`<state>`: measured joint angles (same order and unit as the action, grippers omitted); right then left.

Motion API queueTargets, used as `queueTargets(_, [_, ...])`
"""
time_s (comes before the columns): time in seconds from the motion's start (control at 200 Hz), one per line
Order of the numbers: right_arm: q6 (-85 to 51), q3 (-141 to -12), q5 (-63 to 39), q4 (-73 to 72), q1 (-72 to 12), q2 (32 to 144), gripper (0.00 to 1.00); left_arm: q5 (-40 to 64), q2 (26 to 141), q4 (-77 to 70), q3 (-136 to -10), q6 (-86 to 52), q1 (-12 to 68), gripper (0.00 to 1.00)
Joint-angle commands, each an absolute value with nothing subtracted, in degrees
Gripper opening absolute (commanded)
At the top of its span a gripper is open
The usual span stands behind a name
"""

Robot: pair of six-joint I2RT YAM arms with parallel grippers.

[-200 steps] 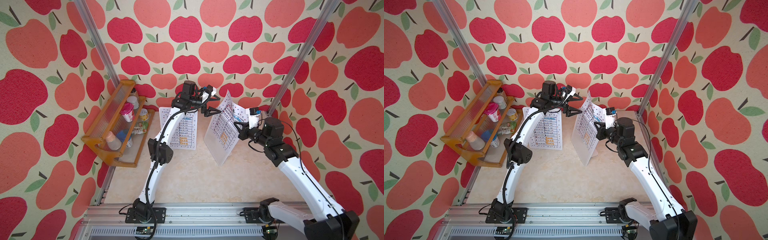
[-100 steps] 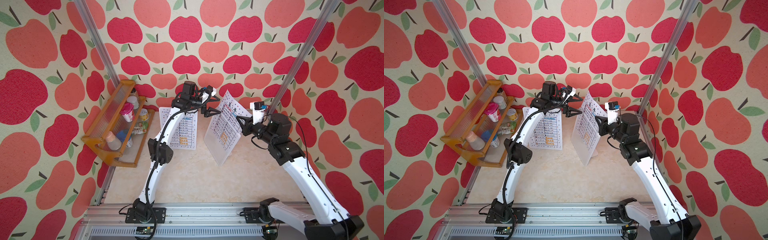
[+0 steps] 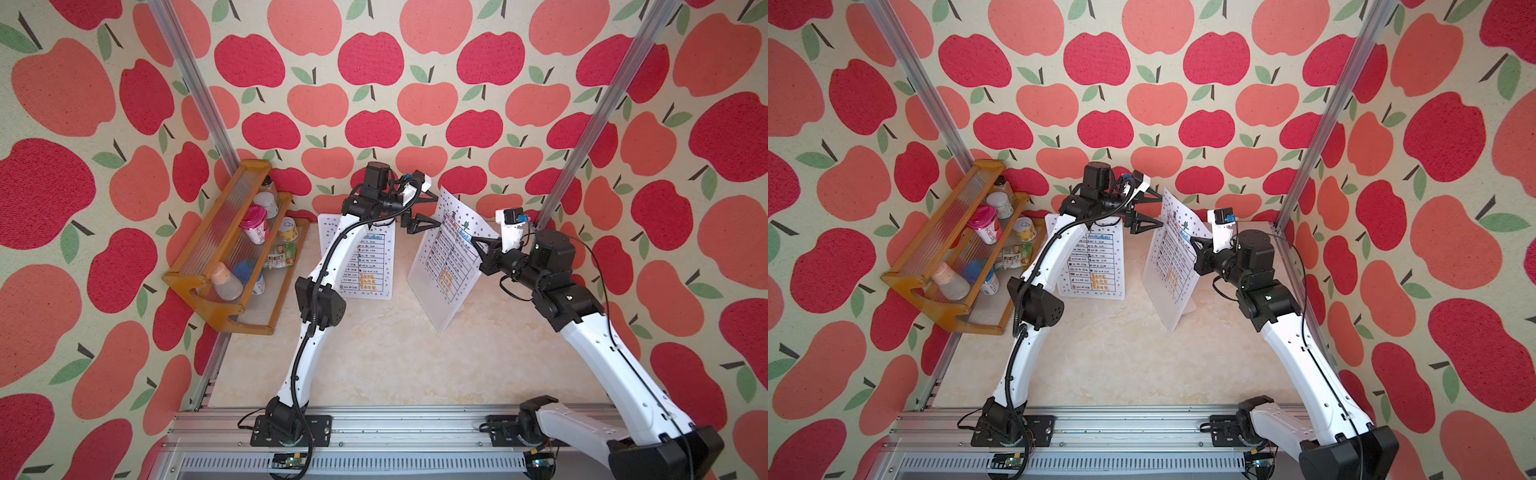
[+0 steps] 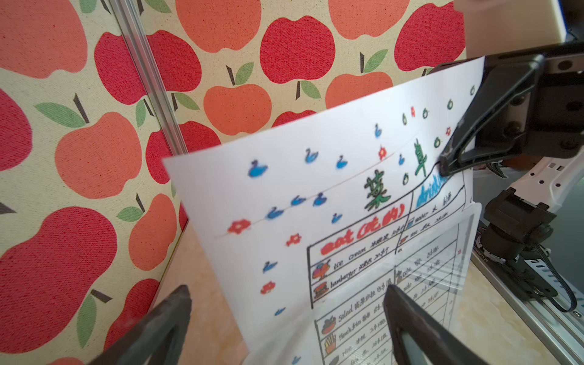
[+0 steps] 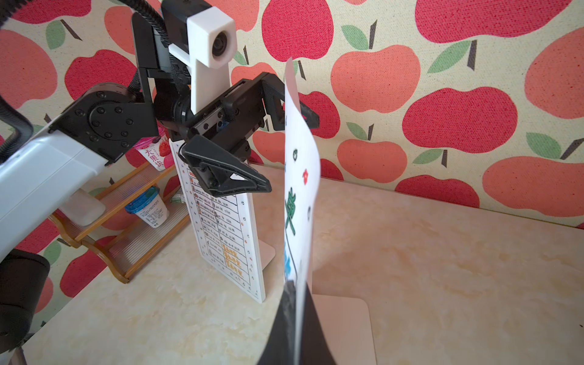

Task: Insert the menus into the narrow rack
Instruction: Insert the menu into the narrow rack.

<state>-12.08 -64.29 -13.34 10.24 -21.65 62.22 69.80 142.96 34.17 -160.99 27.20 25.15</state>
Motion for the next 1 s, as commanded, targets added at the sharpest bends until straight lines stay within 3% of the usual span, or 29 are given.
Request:
queueTargets(0.0, [-13.41,-62.27,-14.50,9.41,-22.21,61.72,0.00,70.33,140.02,35.29,-160.71,28.93,24.85,0.97])
queueTargets(0.33, [-13.49,-59.43,-13.26,8.85,-23.35,61.17,0.02,70.31,138.74,35.46,-158.81,29.71,24.79,0.97])
queueTargets(0.485, [-11.67,-62.89,-11.53,10.85,-23.38,60.99,0.16,70.36,138.61,35.27,-158.81,29.66,24.74,0.97])
queueTargets(0.6, [-10.44,-65.46,-10.80,12.25,-23.36,61.30,0.21,70.33,138.69,35.17,-158.81,29.59,24.79,0.97])
queueTargets(0.995, [-11.68,-62.61,-12.38,11.33,-23.36,61.11,0.03,70.35,138.25,35.29,-158.80,29.54,24.55,0.97])
